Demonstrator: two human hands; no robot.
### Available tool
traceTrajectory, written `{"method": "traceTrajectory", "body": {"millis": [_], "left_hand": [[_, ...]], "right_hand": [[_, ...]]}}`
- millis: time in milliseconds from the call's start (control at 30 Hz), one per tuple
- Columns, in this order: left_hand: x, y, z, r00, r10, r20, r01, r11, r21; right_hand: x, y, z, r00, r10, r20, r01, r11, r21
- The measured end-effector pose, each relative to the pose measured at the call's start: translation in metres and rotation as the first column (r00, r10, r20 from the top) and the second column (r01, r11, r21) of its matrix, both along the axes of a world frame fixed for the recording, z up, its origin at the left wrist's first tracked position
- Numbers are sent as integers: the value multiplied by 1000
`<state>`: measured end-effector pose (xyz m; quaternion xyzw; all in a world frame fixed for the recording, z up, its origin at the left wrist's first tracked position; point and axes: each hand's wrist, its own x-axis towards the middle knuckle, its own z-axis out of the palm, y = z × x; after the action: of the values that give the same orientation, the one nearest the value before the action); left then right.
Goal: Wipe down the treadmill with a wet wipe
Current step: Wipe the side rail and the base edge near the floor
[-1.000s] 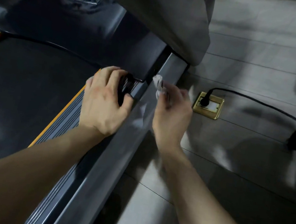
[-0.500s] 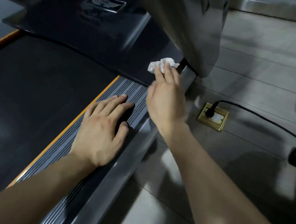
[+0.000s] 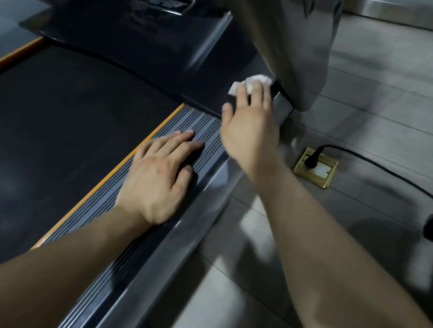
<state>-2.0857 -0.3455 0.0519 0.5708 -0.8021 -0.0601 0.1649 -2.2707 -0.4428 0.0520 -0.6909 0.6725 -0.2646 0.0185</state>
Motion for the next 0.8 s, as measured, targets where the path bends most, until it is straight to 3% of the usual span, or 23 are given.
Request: {"method": "traceTrajectory", "body": {"millis": [167, 300, 400, 633, 800], "left_hand": [[-2, 0, 1, 999, 34, -35, -34, 999, -7], [-2, 3, 3, 988, 124, -91, -124, 992, -2], [-6, 9, 7, 969, 249, -1, -248, 967, -50], [25, 63, 23, 991, 131, 4, -131, 986, 105], [81, 156, 39, 982, 185, 33, -187, 974, 125]], "right_hand": [[-12, -4, -1, 988, 53, 142, -45, 997, -61], [-3, 62, -4, 972, 221, 74, -220, 975, -18], [5, 83, -7, 971, 240, 22, -239, 970, -31], [35, 150, 14, 949, 314, 39, -314, 949, -5], [56, 200, 14, 883, 469, 6, -469, 883, 15]]}}
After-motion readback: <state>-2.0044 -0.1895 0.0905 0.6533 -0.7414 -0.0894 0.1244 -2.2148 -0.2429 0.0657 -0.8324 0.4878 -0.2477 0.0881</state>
